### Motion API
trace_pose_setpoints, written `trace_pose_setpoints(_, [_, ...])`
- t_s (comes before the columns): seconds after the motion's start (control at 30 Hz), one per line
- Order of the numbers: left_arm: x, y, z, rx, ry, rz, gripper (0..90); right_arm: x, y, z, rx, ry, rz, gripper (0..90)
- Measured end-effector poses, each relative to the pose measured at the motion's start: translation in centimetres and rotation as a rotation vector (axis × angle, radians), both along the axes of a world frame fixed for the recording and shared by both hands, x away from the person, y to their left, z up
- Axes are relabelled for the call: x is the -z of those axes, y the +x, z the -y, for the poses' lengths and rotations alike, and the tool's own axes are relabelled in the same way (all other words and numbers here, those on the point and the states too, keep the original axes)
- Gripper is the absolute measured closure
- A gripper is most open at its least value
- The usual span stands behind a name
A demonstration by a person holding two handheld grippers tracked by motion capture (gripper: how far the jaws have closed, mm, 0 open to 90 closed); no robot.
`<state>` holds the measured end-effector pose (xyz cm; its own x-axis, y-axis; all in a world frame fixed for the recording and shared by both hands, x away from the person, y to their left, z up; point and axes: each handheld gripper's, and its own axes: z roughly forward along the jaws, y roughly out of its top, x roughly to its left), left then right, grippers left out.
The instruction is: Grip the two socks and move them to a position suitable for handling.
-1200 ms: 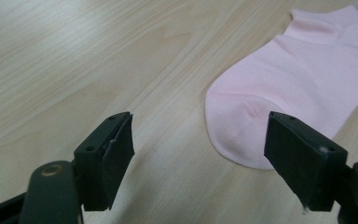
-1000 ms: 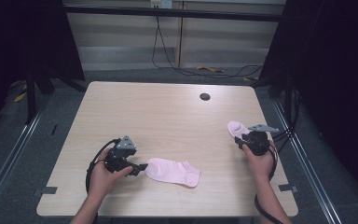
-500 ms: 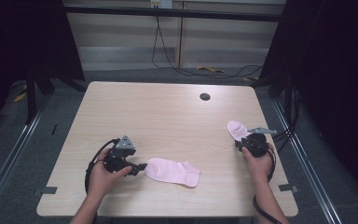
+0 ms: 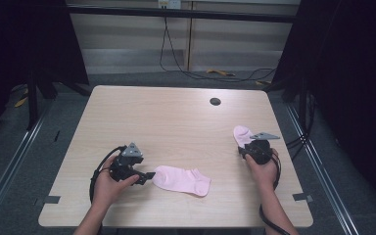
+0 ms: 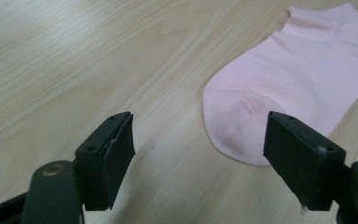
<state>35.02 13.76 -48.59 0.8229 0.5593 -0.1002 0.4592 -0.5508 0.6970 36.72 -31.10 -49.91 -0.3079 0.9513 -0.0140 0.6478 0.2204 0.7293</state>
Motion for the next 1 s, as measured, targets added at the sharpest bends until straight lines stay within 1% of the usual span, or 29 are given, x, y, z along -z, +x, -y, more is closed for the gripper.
trace_pose_setpoints(0.07, [0.0, 0.0, 0.0, 0.002, -0.001, -0.004, 24.6, 0.0, 0.2, -0.8, -0.026, -0.003, 0.000, 66.4])
trace_pose_setpoints(0.1, [0.0, 0.0, 0.0, 0.002, -0.001, -0.004, 24.7, 0.0, 0.2, -0.8, -0.026, -0.003, 0.000, 66.4])
trace_pose_setpoints(0.13, [-0.1, 0.0, -0.1, 0.001, -0.001, -0.004, 24.6, 0.0, 0.3, -1.5, -0.045, -0.002, -0.002, 67.4])
trace_pose_setpoints(0.17, [-0.1, 0.0, -0.1, 0.001, -0.001, -0.004, 24.7, 0.0, 0.3, -1.5, -0.045, -0.002, -0.002, 67.4])
trace_pose_setpoints(0.2, [-0.1, 0.0, -0.1, 0.002, 0.000, -0.003, 24.7, 0.0, 0.4, -2.2, -0.065, -0.004, -0.006, 68.2])
trace_pose_setpoints(0.23, [-0.1, 0.0, -0.1, 0.002, 0.000, -0.003, 24.7, 0.0, 0.4, -2.2, -0.065, -0.004, -0.006, 68.2])
trace_pose_setpoints(0.33, [-0.1, 0.0, -0.1, -0.003, 0.003, -0.001, 24.8, 0.0, 0.5, -3.1, -0.089, -0.005, -0.005, 70.0])
trace_pose_setpoints(0.37, [-0.1, 0.0, -0.1, 0.003, -0.005, -0.003, 24.8, 0.1, 0.6, -3.4, -0.095, -0.005, -0.003, 70.8])
trace_pose_setpoints(0.4, [-0.2, 0.0, -0.1, 0.005, -0.005, 0.001, 24.9, 0.1, 0.6, -3.7, -0.107, 0.001, -0.003, 72.4])
trace_pose_setpoints(0.5, [-0.2, 0.0, -0.1, 0.003, -0.005, 0.002, 25.0, 0.1, 0.7, -4.0, -0.112, 0.006, -0.008, 74.7])
trace_pose_setpoints(0.53, [-0.3, 0.0, -0.1, 0.003, -0.004, 0.001, 25.0, 0.1, 0.8, -4.2, -0.125, 0.011, -0.005, 76.4])
trace_pose_setpoints(0.57, [-0.3, 0.0, -0.1, 0.003, -0.004, 0.001, 25.0, 0.1, 0.8, -4.2, -0.125, 0.011, -0.005, 76.4])
trace_pose_setpoints(0.6, [-0.2, 0.0, -0.1, 0.004, -0.004, 0.002, 25.1, 0.1, 0.8, -4.5, -0.140, 0.026, -0.007, 77.8])
trace_pose_setpoints(0.7, [-0.2, 0.0, -0.1, 0.004, -0.004, 0.003, 25.2, 0.2, 0.9, -5.3, -0.164, 0.033, -0.011, 79.5])
trace_pose_setpoints(0.8, [-0.2, 0.0, 0.0, 0.007, -0.003, 0.002, 25.2, 0.2, 1.0, -6.2, -0.201, 0.036, -0.012, 80.3])
trace_pose_setpoints(0.87, [-0.2, 0.0, 0.0, 0.009, -0.002, 0.000, 25.2, 0.2, 1.2, -6.9, -0.223, 0.048, -0.016, 80.3])
trace_pose_setpoints(0.9, [-0.2, 0.0, 0.0, 0.009, -0.002, 0.000, 25.2, 0.2, 1.2, -6.9, -0.223, 0.048, -0.016, 80.3])
trace_pose_setpoints(0.93, [-0.2, 0.0, 0.0, 0.009, -0.002, 0.000, 25.2, 0.3, 1.3, -7.6, -0.240, 0.061, -0.017, 80.3])
trace_pose_setpoints(0.97, [-0.2, 0.0, 0.0, 0.009, -0.003, 0.000, 25.2, 0.3, 1.3, -7.6, -0.240, 0.061, -0.017, 80.3])
trace_pose_setpoints(1.0, [-0.2, 0.0, 0.0, 0.012, -0.001, -0.001, 25.3, 0.4, 1.4, -8.0, -0.254, 0.062, -0.016, 80.2])
